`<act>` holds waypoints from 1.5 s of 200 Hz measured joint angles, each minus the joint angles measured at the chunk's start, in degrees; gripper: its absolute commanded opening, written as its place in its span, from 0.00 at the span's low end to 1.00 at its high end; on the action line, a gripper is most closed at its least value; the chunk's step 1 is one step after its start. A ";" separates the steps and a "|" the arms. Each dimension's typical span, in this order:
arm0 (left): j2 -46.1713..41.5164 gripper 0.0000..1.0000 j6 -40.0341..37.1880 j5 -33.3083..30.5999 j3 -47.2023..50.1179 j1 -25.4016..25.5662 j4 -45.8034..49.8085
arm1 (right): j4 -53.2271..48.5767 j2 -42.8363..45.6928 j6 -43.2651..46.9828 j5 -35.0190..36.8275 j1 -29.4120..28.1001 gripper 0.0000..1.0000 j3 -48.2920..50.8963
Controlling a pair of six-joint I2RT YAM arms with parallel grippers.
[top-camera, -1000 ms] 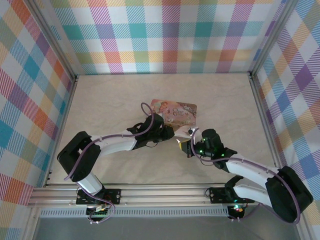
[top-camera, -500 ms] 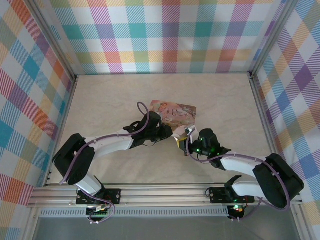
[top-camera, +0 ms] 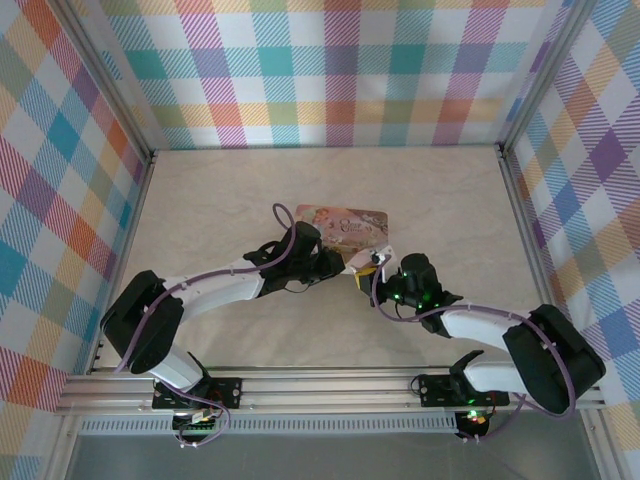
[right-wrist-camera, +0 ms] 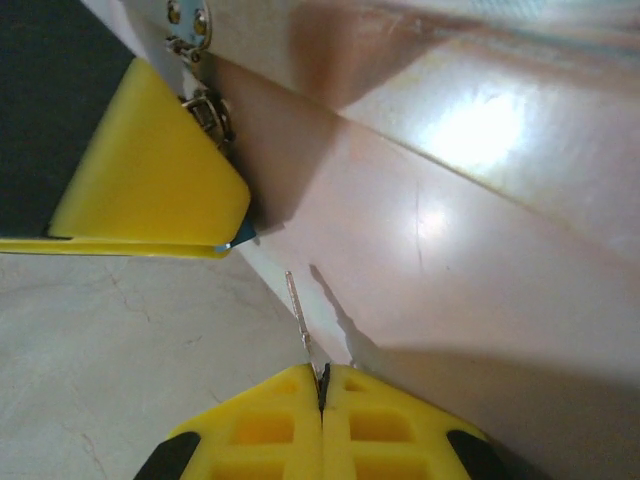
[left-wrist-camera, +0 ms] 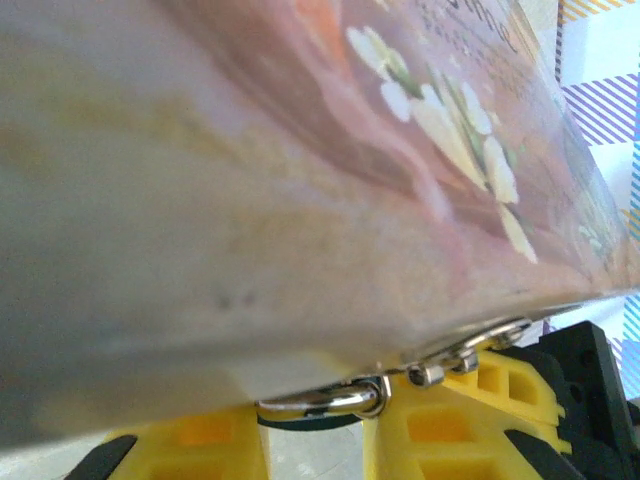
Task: Unlock the padlock with the key
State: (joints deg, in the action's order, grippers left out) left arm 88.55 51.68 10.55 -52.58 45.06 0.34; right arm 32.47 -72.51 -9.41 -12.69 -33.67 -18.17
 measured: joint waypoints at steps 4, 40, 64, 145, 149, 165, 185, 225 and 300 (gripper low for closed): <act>-0.04 0.23 0.00 0.00 0.00 0.00 0.04 | 0.11 -0.20 0.09 0.02 0.04 0.00 -0.13; -1.33 0.23 0.26 -0.04 0.00 0.00 1.60 | 1.18 -1.01 1.44 -1.46 0.72 0.00 -0.44; -1.84 0.23 0.59 0.00 0.00 0.00 2.43 | 1.20 -1.01 1.81 -3.39 0.72 0.00 -0.44; -1.84 0.22 1.29 -0.04 0.00 0.00 2.58 | 2.54 -2.95 1.73 -7.96 0.70 0.00 -0.98; -1.84 0.22 1.29 -0.02 0.00 0.00 2.58 | 2.64 -3.08 1.68 -8.04 0.70 0.00 -1.03; -1.84 0.22 1.29 -0.02 0.00 0.00 2.56 | 3.08 -3.34 1.36 -8.57 0.70 0.00 -1.07; -1.84 0.22 1.29 -0.02 0.00 0.00 2.56 | 3.67 -3.80 1.29 -9.14 0.66 0.00 -1.36; -1.84 0.22 1.44 -0.04 0.00 -0.02 2.56 | 4.50 -4.96 1.07 -9.97 0.66 0.00 -1.88; -1.84 0.22 1.44 -0.04 0.00 -0.02 2.56 | 4.85 -5.46 0.90 -10.60 0.63 0.00 -1.90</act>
State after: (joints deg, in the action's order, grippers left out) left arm 86.72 53.12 10.50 -52.58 45.04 2.90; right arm 37.32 -77.97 -8.51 -23.29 -33.04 -20.08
